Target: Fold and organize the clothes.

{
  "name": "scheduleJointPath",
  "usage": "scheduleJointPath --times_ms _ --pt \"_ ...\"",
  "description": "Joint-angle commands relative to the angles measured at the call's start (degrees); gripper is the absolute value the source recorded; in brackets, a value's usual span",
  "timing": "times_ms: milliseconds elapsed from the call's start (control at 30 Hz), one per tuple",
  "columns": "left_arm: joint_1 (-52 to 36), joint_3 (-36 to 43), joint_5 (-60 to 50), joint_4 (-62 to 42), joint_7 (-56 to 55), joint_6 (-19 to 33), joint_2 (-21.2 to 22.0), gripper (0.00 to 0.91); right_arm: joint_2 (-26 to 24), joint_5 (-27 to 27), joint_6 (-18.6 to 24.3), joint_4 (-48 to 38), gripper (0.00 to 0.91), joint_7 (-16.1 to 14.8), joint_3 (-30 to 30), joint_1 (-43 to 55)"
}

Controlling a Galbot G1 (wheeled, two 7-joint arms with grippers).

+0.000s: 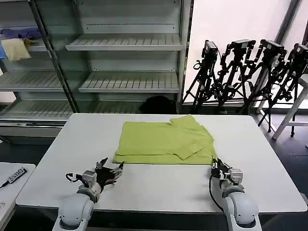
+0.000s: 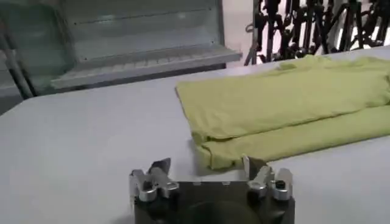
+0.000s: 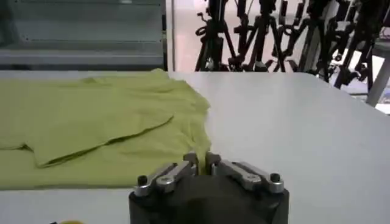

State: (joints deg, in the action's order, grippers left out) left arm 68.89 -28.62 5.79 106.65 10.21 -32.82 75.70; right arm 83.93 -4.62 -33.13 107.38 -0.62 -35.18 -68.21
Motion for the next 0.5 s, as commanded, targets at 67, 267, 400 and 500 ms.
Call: scheduleJointPath --times_ms 67,267,400,500 --pt "-0.14 0.38 1.53 -0.59 0.6 -0.26 0.05 0.0 -0.02 0.29 -0.01 0.19 0.0 -0.05 0.11 -0.18" --pt "-0.12 0.43 1.6 -0.05 0.11 -0.18 0.0 0.0 -0.04 0.19 -0.03 0.64 0.0 -0.14 0.19 -0.25" --pt "0.12 -0.13 1.94 1.5 -0.54 0.04 -0.18 0.0 -0.07 0.06 -0.05 1.5 0.0 -0.19 0.37 -0.58" --pt "0.12 -0.37 2.01 2.56 -0.73 0.05 -0.55 0.0 -0.02 -0.04 -0.06 2.16 0.0 -0.19 0.6 -0.71"
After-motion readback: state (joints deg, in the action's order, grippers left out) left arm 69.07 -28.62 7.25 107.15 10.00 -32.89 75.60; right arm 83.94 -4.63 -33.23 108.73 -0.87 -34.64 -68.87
